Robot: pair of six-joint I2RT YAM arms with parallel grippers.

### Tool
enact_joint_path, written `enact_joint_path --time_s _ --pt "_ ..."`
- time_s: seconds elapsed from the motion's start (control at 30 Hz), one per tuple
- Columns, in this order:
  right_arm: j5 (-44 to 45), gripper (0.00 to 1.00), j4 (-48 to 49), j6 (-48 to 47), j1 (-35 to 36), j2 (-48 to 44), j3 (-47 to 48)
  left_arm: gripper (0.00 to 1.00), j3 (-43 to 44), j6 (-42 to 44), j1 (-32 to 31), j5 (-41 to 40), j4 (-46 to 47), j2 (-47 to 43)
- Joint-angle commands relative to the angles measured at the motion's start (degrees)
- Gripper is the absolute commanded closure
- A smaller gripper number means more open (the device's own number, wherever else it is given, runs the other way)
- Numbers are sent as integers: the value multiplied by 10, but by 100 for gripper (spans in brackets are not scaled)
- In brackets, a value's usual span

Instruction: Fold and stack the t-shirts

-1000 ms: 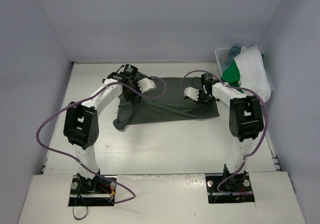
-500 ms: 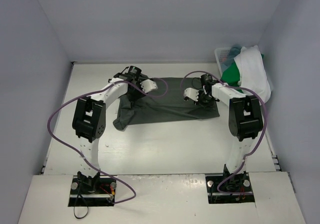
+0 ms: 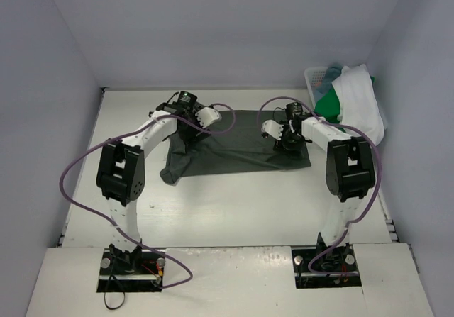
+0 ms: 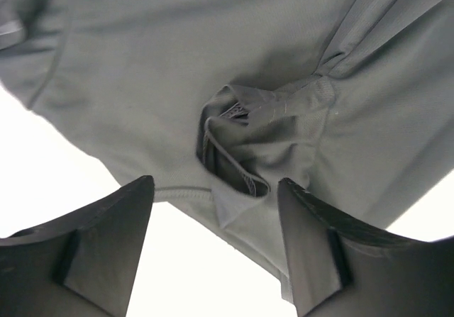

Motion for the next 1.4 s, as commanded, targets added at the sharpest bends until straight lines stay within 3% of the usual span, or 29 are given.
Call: enact_joint_path --time_s 0.0,0.1,0.33,0.57,0.7,1.0,1.1,1.2,1.37 --pt "-16 33 0 41 -3 -68 18 34 37 -51 6 25 3 -81" --pt "-30 23 3 69 -3 -95 17 33 37 -63 7 37 -12 -111" --pt "-58 21 12 117 -3 -172 -3 31 14 -77 20 42 -47 -218" --pt "-73 22 18 142 -2 -206 -24 30 -47 -90 31 57 -61 -310" --pt "-87 28 17 148 -1 -217 -45 30 -99 -109 31 87 -55 -344" --pt "-93 50 28 133 -1 -171 -89 30 -189 -126 31 116 -2 -318" --pt "-87 49 35 128 -1 -150 -95 30 -194 -128 31 126 5 -297" --pt "-82 40 41 123 -2 -118 -96 30 -191 -126 30 130 6 -277" --pt "-65 36 44 117 -1 -83 -90 30 -194 -115 30 131 7 -262"
